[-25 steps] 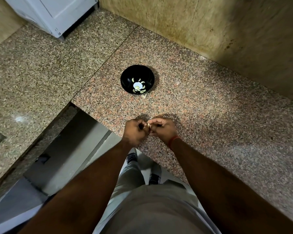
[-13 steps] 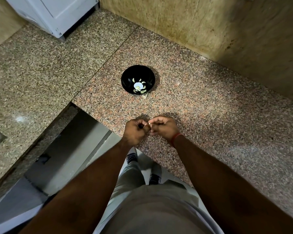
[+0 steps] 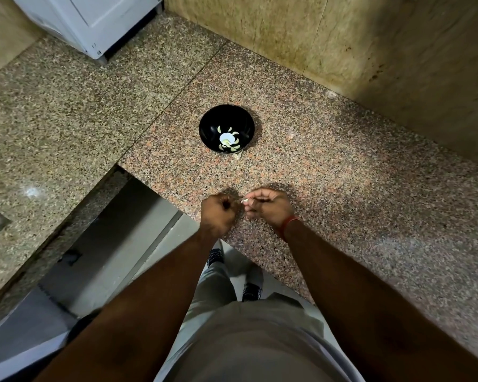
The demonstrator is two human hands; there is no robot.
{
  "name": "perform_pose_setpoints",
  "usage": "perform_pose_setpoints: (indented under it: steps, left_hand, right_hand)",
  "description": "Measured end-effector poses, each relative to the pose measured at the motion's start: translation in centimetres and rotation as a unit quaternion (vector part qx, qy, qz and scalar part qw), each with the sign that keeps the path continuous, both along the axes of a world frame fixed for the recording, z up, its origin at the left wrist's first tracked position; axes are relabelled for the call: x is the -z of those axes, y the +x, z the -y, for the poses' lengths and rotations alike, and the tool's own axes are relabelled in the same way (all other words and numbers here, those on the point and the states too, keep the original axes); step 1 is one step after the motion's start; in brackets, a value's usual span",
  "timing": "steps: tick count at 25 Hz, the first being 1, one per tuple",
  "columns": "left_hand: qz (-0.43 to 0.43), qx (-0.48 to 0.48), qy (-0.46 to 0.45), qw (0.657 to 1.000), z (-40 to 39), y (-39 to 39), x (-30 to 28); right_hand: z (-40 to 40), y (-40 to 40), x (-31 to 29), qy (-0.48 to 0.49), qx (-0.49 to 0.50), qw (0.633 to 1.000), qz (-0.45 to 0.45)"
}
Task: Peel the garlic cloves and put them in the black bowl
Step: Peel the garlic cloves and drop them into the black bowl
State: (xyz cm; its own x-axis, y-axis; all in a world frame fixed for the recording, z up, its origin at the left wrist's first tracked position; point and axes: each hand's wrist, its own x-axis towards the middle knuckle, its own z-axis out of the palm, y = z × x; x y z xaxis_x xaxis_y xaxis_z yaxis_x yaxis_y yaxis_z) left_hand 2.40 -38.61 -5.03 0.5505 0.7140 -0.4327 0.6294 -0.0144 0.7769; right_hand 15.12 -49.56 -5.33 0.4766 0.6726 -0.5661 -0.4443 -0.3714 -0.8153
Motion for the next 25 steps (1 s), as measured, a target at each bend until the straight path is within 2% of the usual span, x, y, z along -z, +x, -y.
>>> perform_pose_setpoints:
  steps: [5, 12, 19, 23, 25]
  left_hand:
    - [0.057, -0.092, -0.156, 0.982, 0.1, -0.1, 0.2]
    - [0.056, -0.134, -0.188, 0.971, -0.1, -0.1, 0.5]
    - [0.055, -0.167, -0.172, 0.969, 0.1, 0.4, 0.4]
    - [0.095, -0.166, -0.198, 0.961, -0.1, 0.1, 0.6]
    - [0.117, -0.156, -0.210, 0.958, -0.2, -0.1, 0.9]
  right_hand:
    - [0.0, -0.5, 0.6, -0.048, -0.015, 0.992, 0.112]
    - [0.0, -1.2, 1.7, -0.054, -0.062, 0.963, 0.256]
    - [-0.1, -1.9, 1.9, -0.056, -0.023, 0.975, 0.213]
    - [-0.1, -1.5, 1.4, -0.051, 0.010, 0.989, 0.139]
    - [-0.1, -1.3, 1.2, -0.046, -0.001, 0.989, 0.143]
